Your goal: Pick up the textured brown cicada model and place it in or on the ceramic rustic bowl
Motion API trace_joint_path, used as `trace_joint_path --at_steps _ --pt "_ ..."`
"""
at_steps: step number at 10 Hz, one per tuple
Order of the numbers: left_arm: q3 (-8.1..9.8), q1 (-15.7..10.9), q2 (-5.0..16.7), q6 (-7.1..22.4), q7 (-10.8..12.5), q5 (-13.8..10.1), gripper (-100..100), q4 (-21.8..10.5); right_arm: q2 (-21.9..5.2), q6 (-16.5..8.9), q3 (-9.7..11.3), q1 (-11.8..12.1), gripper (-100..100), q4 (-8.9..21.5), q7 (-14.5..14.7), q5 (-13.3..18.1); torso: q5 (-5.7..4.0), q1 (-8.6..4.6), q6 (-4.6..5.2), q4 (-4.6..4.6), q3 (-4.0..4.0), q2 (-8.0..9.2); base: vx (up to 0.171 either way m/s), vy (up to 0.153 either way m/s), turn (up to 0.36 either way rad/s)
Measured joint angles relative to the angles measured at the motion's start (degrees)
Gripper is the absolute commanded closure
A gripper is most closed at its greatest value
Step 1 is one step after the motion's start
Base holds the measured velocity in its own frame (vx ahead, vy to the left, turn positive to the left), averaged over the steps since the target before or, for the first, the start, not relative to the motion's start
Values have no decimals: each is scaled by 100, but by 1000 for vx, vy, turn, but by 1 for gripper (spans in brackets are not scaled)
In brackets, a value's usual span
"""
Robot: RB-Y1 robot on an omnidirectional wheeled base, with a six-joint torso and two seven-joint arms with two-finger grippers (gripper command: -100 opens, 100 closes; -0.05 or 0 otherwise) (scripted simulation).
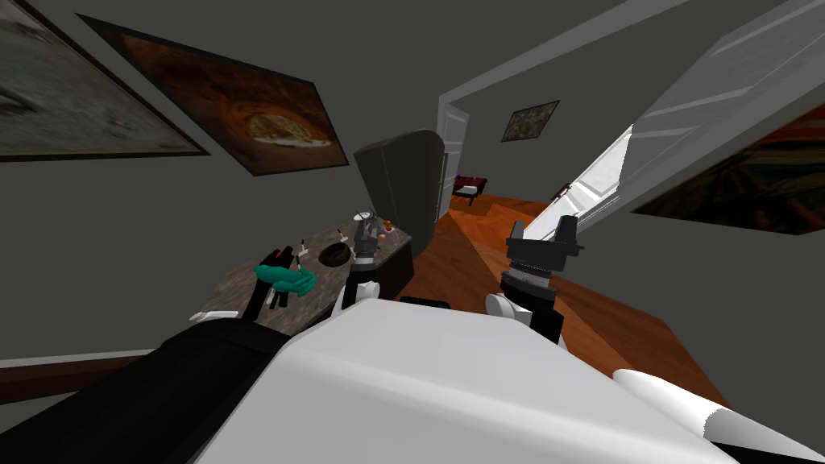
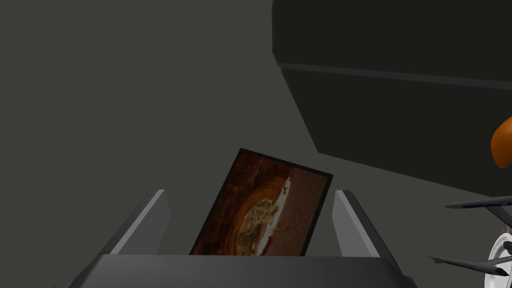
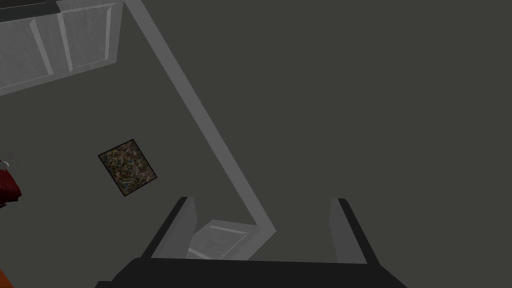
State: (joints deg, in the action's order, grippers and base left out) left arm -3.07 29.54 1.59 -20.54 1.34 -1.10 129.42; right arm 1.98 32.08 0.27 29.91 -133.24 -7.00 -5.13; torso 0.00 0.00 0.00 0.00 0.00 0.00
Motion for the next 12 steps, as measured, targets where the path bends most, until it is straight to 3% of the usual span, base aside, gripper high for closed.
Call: trace_joint_path --at_steps 3,6,12 --pt "39 -276 308 320 -85 -59 -100 -170 0 0 0 -1 0 0 0 0 2 8 1 5 12 22 -68 18 -18" --pt "117 -699 587 848 -211 -161 -100 -431 0 0 0 -1 0 0 0 0 3 11 1 7 19 32 -94 19 -24" --pt "185 -1383 832 1660 -466 -300 -100 -939 0 0 0 -1 0 0 0 0 2 8 -1 5 12 20 -67 17 -13"
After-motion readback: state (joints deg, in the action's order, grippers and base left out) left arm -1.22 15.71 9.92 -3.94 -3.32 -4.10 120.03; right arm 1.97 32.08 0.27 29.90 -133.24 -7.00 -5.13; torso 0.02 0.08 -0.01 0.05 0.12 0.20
